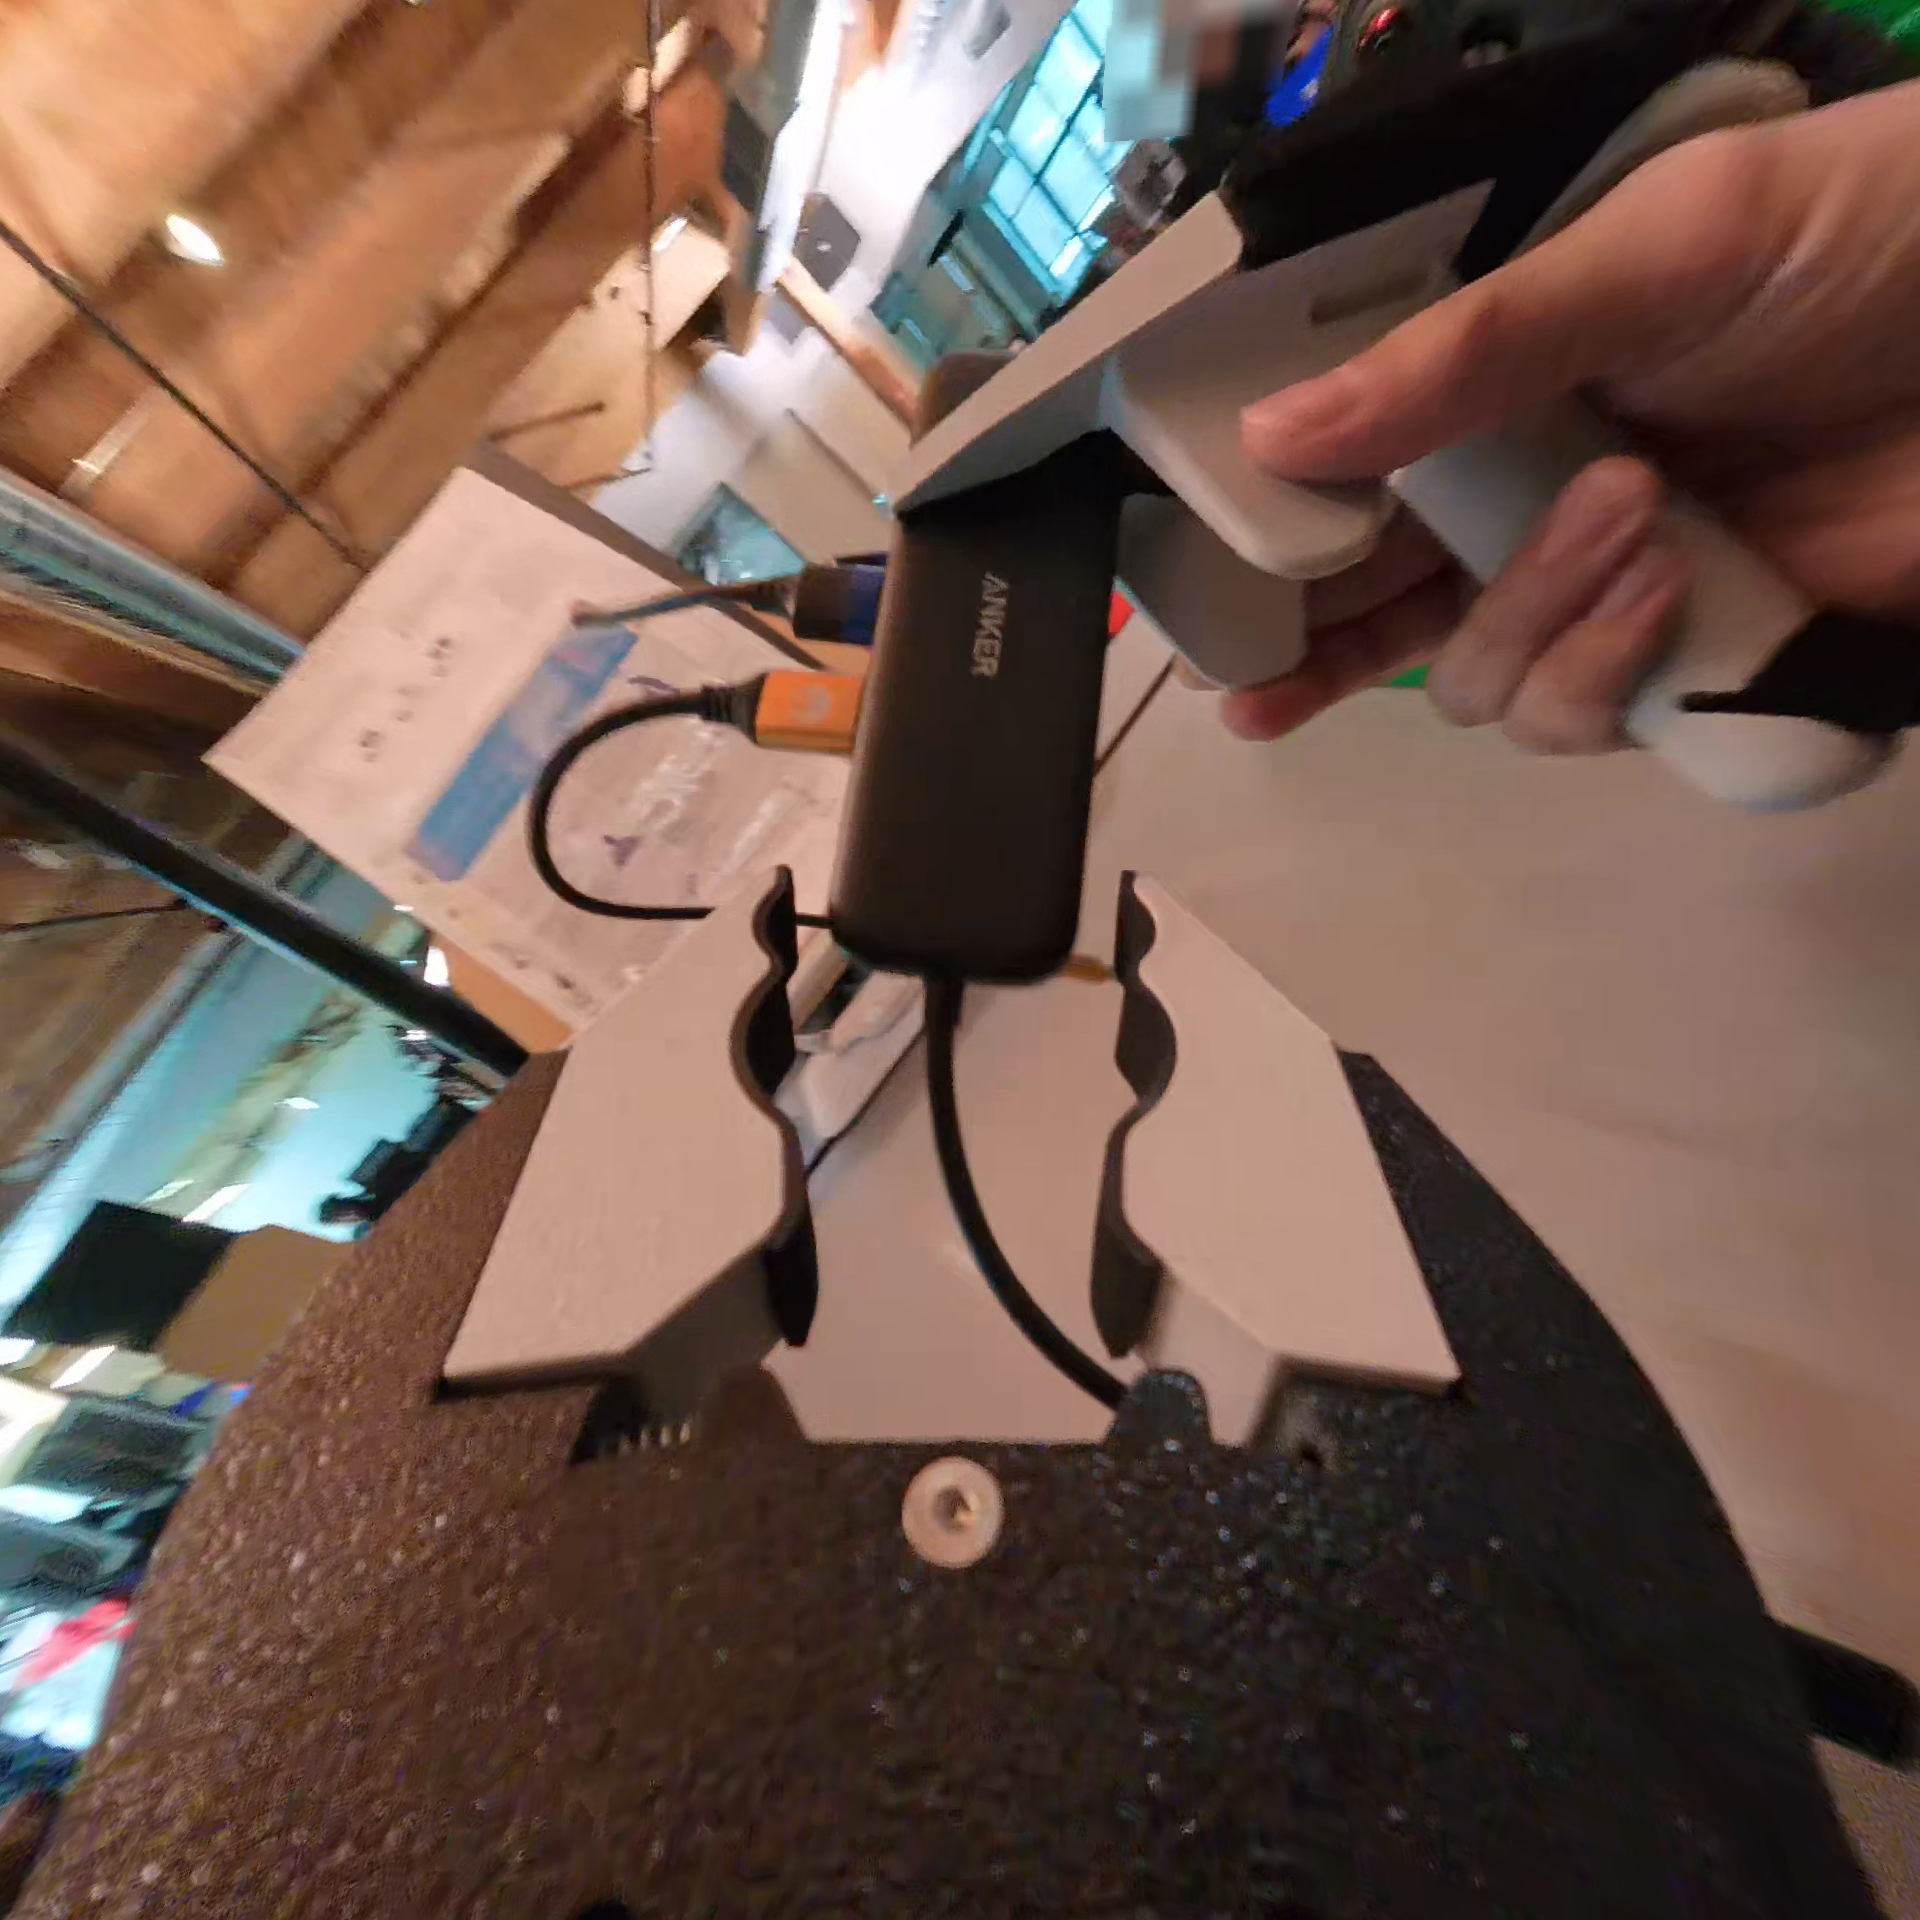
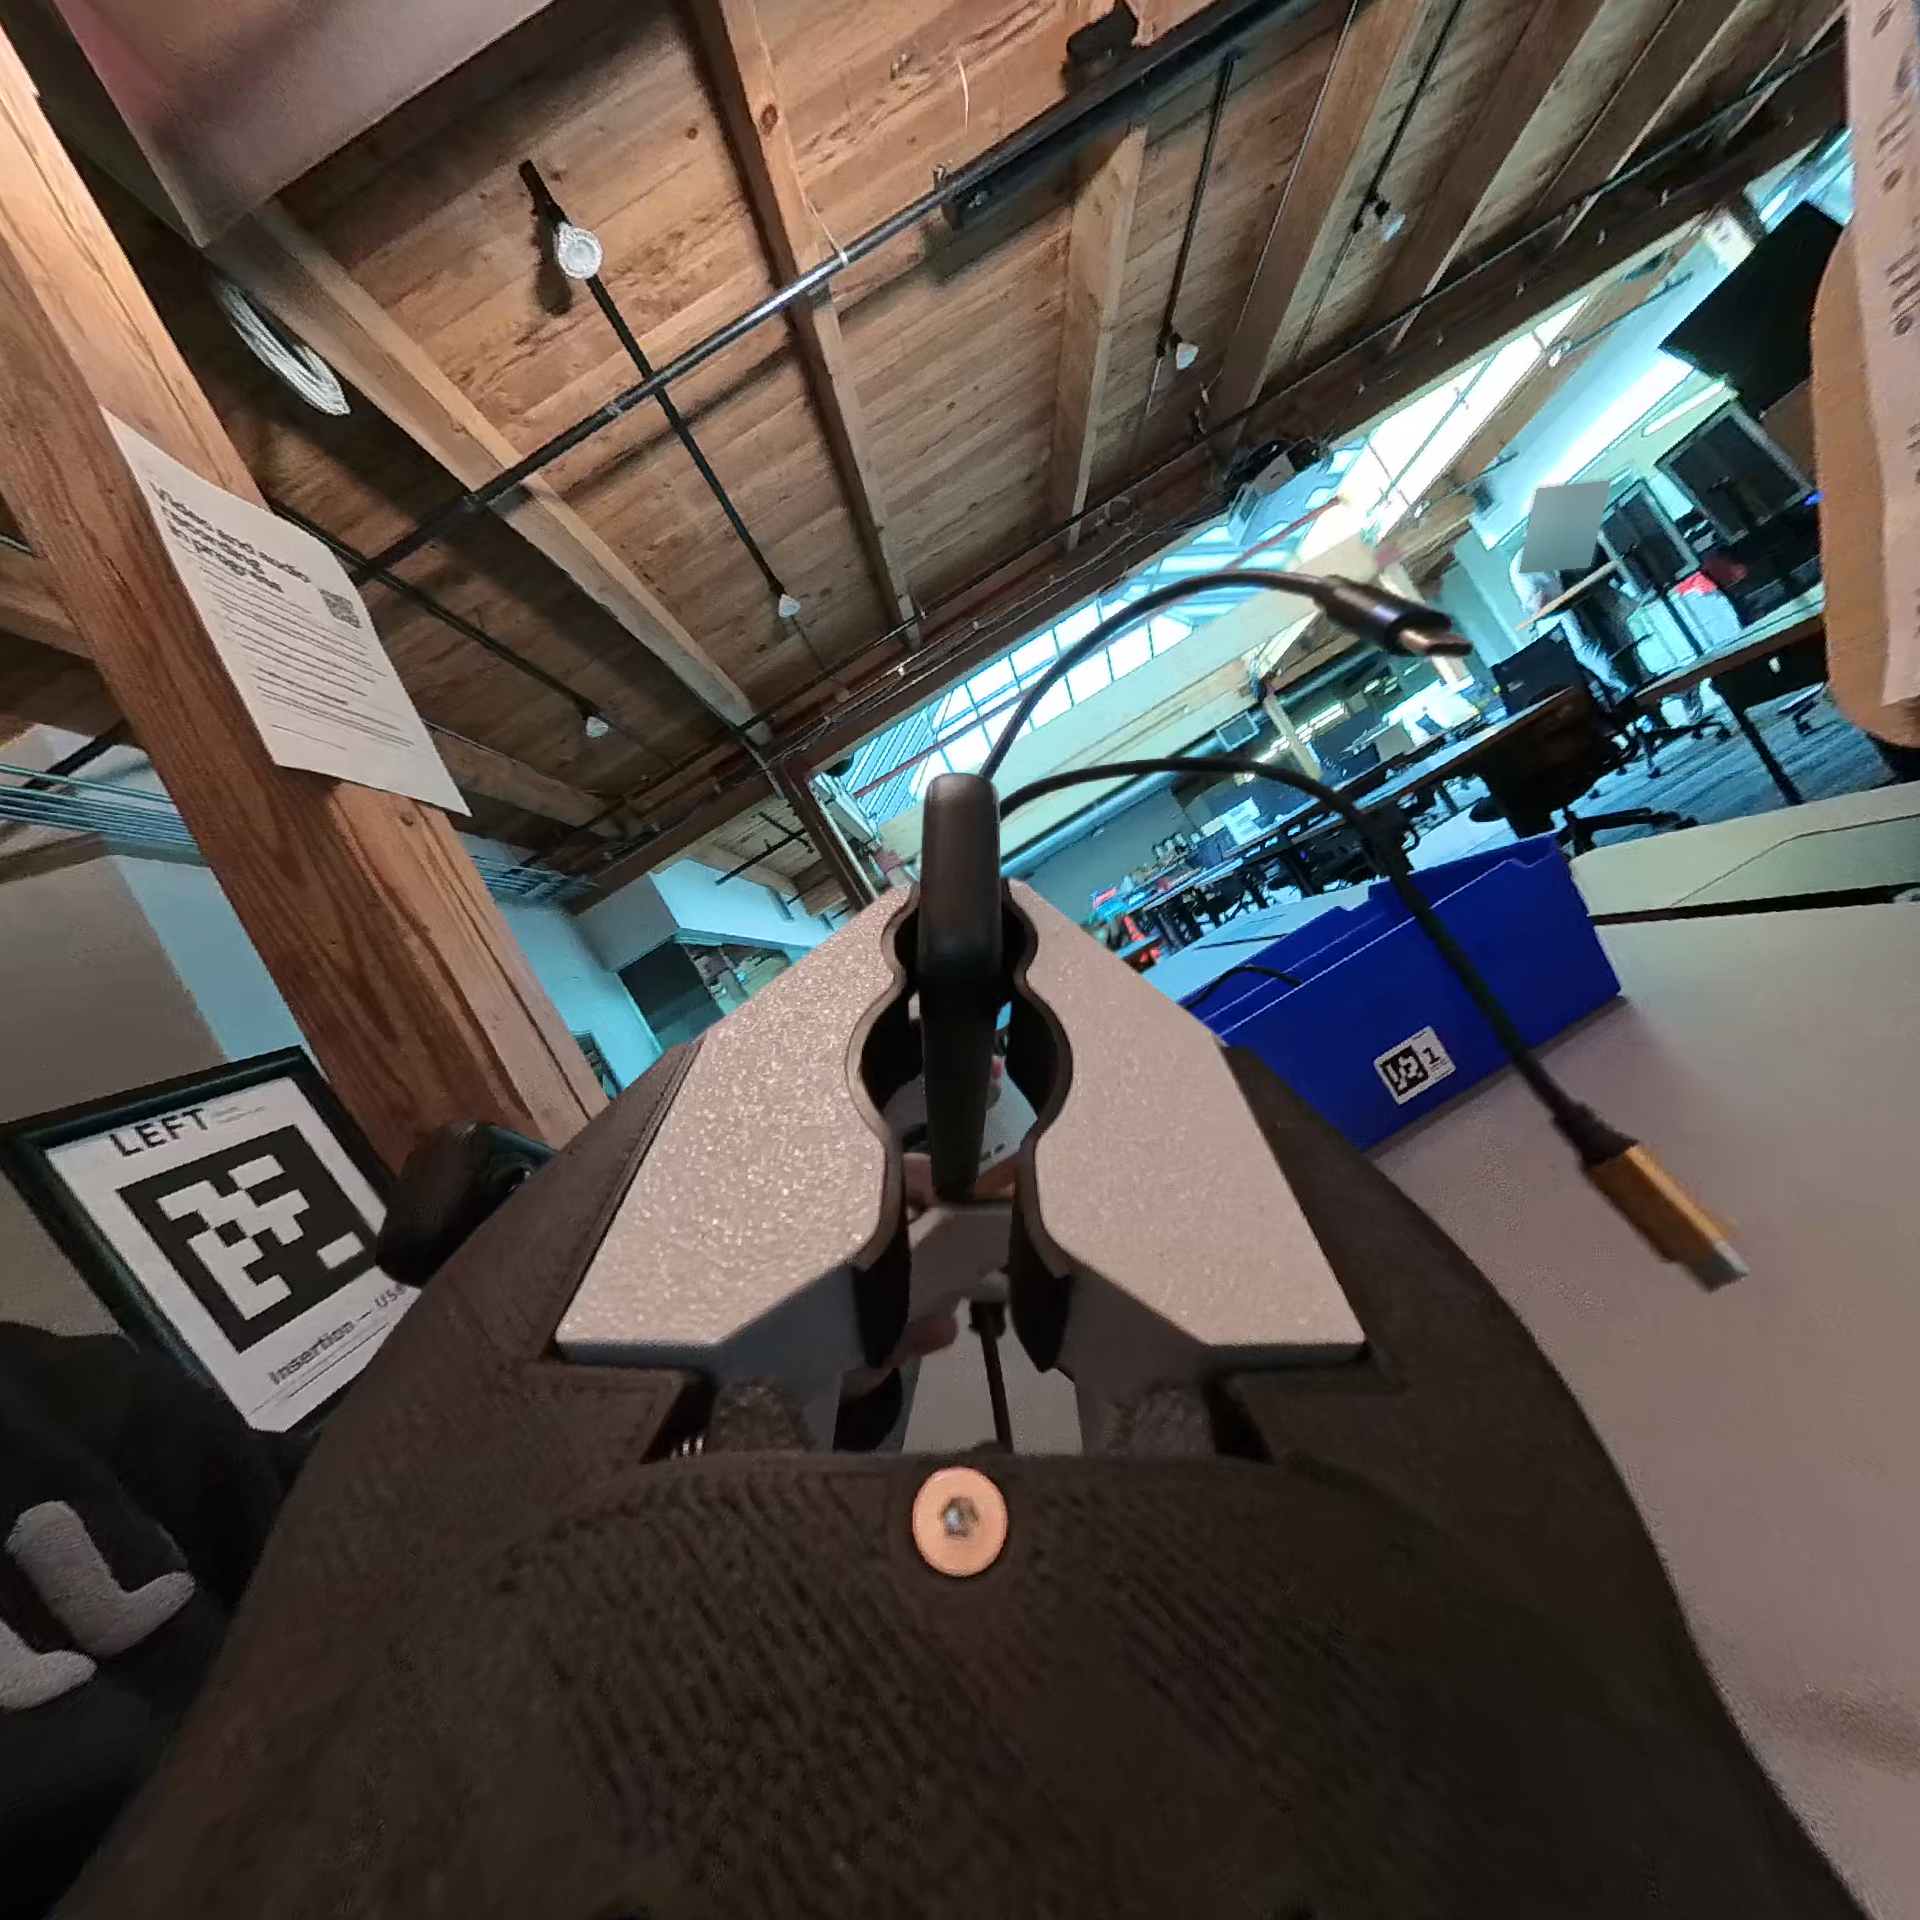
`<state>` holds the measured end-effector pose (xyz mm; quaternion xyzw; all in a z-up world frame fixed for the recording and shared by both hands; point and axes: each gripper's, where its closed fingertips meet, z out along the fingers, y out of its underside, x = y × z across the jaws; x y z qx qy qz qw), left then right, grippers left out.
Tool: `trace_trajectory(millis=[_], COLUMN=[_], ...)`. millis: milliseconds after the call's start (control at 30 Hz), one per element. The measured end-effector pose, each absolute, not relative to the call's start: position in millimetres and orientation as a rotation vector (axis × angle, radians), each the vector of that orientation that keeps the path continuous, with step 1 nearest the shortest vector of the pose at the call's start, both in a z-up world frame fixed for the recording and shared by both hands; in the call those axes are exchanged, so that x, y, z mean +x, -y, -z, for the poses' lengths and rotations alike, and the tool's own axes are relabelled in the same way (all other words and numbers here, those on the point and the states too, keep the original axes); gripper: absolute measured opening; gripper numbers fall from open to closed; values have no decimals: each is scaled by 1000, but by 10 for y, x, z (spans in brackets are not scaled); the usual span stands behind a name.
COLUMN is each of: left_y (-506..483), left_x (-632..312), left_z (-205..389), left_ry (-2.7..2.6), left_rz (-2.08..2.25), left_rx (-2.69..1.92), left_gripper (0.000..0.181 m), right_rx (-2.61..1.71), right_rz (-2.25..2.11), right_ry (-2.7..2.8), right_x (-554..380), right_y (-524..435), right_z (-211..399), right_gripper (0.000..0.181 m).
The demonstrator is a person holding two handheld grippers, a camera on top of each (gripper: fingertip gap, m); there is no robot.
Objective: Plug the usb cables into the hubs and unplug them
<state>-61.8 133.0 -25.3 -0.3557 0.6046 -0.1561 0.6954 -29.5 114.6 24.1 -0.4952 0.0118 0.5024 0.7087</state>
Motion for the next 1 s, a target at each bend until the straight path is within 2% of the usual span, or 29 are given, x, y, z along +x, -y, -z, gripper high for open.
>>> trace_trajectory(millis=[67, 200, 267, 400, 500, 633, 833, 1000], left_y=[-1319, -1299, -1328, -1470, -1441, -1317, -1303, -1496], left_x=[-584, -563, -588, -679, -690, -669, -694, -736], left_z=[237, 270, 229, 104, 69, 96, 49, -22], left_ry=[-1349, -1399, -1390, -1318, -1267, -1226, -1200, -1175], left_rz=[286, 211, 75, -401, -685, -760, -790, -866], left_rx=[-749, -702, -622, -407, -173, 19, 141, 66], left_gripper=[45, 44, 44, 44, 44, 44, 44, 44], right_rx=[-1109, -1137, -1160, -1234, -1324, -1282, -1196, -1297], right_rz=[-1129, -1204, -1229, -1212, -1241, -1369, -1564, -1508], right_ry=[-24, -50, -141, -235, -193, -241, -254, -243], right_x=[-315, -279, -200, -99, -222, -272, -311, -400], right_y=[-1151, -1152, -1217, -1295, -1296, -1313, -1258, -1301], right_z=[-224, -159, -97, 49, 122, 104, 70, 177], right_gripper=[11, 13, 24, 64, 81, 80, 50, 47])
